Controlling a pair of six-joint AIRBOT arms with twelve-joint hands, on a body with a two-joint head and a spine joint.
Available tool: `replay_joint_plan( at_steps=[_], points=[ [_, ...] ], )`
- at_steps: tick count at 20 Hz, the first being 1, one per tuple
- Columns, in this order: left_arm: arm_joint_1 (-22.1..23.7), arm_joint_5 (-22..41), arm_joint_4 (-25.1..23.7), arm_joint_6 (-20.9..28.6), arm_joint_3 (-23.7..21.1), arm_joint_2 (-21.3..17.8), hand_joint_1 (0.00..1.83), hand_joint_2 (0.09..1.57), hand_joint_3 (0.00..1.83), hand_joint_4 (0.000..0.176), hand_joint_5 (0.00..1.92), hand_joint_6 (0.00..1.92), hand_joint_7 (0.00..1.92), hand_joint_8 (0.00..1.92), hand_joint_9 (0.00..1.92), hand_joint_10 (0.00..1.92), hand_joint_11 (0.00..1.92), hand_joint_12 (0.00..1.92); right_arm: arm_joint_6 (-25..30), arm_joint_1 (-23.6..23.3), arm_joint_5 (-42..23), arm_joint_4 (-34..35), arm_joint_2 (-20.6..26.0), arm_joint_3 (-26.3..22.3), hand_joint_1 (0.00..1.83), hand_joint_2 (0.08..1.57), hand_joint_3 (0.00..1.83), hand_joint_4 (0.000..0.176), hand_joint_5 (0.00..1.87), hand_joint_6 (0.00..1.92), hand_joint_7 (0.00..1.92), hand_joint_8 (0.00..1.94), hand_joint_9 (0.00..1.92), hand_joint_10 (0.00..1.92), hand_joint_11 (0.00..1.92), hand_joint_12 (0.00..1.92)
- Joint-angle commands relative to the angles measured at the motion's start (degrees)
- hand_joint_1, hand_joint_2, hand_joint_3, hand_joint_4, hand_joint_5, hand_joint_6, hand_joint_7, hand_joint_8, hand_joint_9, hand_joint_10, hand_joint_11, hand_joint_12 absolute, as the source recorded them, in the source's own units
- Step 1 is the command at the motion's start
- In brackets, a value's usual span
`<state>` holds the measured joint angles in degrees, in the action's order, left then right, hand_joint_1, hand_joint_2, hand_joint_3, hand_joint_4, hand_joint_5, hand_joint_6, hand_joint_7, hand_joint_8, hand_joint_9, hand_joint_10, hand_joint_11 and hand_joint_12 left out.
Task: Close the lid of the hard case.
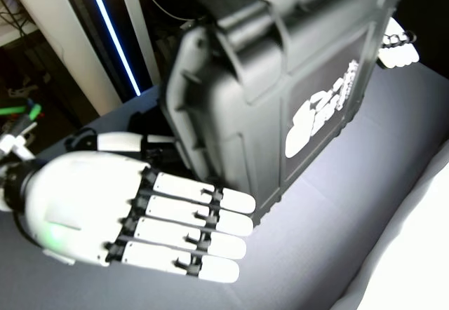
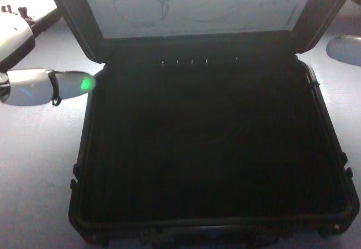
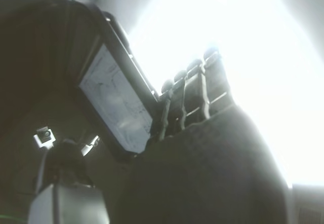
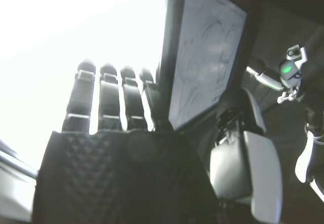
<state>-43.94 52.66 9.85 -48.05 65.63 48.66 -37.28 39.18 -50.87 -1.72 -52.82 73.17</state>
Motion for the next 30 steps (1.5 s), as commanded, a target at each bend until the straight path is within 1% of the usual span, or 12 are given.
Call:
replay_joint_plan(
  at_steps=[1,4,5,6,8,9,12,18,19,21,25,30],
  points=[
    [0.14,7.59,0.79,0.23,-0.02,-0.77,0.26,1.08,0.02,0.000,0.00,0.00,0.00,0.00,0.00,0.00,0.00,0.00,0.37,-0.29,-7.12,0.99,0.39,-0.10,0.07,1.21,0.00,0.022,0.05,0.00,0.00,0.00,0.00,0.00,0.04,0.02],
    [-0.97,7.94,1.23,0.63,-0.13,-0.83,0.20,1.06,0.00,0.000,0.00,0.00,0.00,0.00,0.00,0.00,0.00,0.00,0.44,0.89,-7.24,1.36,0.35,-0.43,0.09,1.19,0.00,0.023,0.05,0.00,0.02,0.00,0.00,0.00,0.01,0.01],
    [-1.23,8.07,1.29,0.70,-0.20,-0.87,0.20,1.05,0.00,0.000,0.00,0.00,0.00,0.00,0.00,0.00,0.00,0.00,0.50,1.20,-7.33,1.37,0.33,-0.56,0.09,1.19,0.00,0.016,0.05,0.00,0.02,0.00,0.00,0.00,0.00,0.00],
    [-1.49,8.24,1.35,0.79,-0.29,-0.90,0.18,1.05,0.00,0.000,0.00,0.00,0.00,0.00,0.00,0.00,0.00,0.00,0.57,1.54,-7.52,1.37,0.32,-0.69,0.09,1.20,0.00,0.022,0.04,0.00,0.02,0.00,0.00,0.00,0.00,0.00],
    [-2.24,8.69,1.57,0.90,-0.54,-1.00,0.20,1.04,0.00,0.000,0.00,0.00,0.00,0.00,0.00,0.00,0.00,0.00,0.76,2.36,-7.93,1.52,0.31,-0.96,0.08,1.20,0.00,0.051,0.03,0.00,0.00,0.00,0.00,0.00,0.00,0.00],
    [-2.61,8.88,1.80,0.91,-0.65,-1.07,0.21,1.04,0.00,0.000,0.00,0.00,0.00,0.00,0.00,0.00,0.03,0.01,0.92,2.74,-8.08,1.61,0.31,-1.05,0.08,1.20,0.00,0.026,0.03,0.00,0.01,0.00,0.00,0.00,0.00,0.00],
    [-3.81,9.73,2.44,1.01,-1.04,-1.41,0.21,1.03,0.00,0.000,0.00,0.00,0.00,0.00,0.00,0.00,0.00,0.00,1.08,3.80,-8.90,1.82,0.70,-1.69,0.05,1.23,0.01,0.000,0.02,0.00,0.00,0.00,0.00,0.00,0.00,0.00],
    [-6.25,11.18,3.16,1.30,-2.01,-1.99,0.22,1.03,0.00,0.000,0.00,0.00,0.00,0.00,0.00,0.00,0.00,0.00,2.42,9.42,-14.45,3.71,2.98,-4.30,0.11,1.23,0.00,0.000,0.04,0.01,0.02,0.00,0.00,0.00,0.01,0.00],
    [-6.99,11.63,3.49,1.30,-2.27,-2.17,0.25,1.04,0.00,0.000,0.00,0.00,0.00,0.00,0.00,0.00,0.00,0.00,2.42,10.35,-15.10,4.05,3.40,-4.75,0.13,1.22,0.00,0.011,0.05,0.01,0.03,0.00,0.00,0.00,0.01,0.01],
    [-8.89,12.74,4.13,1.44,-3.09,-2.85,0.27,1.04,0.00,0.000,0.00,0.00,0.00,0.00,0.00,0.00,0.00,0.00,2.42,12.05,-15.92,4.94,4.11,-5.52,0.13,1.21,0.00,0.014,0.05,0.00,0.03,0.01,0.00,0.00,0.00,0.00],
    [-13.15,15.95,5.53,1.47,-5.33,-4.84,0.21,1.04,0.00,0.000,0.00,0.00,0.00,0.00,0.00,0.00,0.00,0.00,2.42,15.10,-17.02,7.18,4.91,-6.33,0.11,1.22,0.00,0.001,0.05,0.00,0.03,0.00,0.02,0.01,0.03,0.01],
    [-19.02,22.07,8.00,1.47,-8.35,-7.73,0.28,1.05,0.00,0.000,0.00,0.00,0.00,0.00,0.00,0.00,0.00,0.00,2.42,18.75,-19.55,9.51,6.25,-7.93,0.13,1.25,0.01,0.000,0.05,0.00,0.05,0.00,0.01,0.00,0.00,0.00]
  ],
)
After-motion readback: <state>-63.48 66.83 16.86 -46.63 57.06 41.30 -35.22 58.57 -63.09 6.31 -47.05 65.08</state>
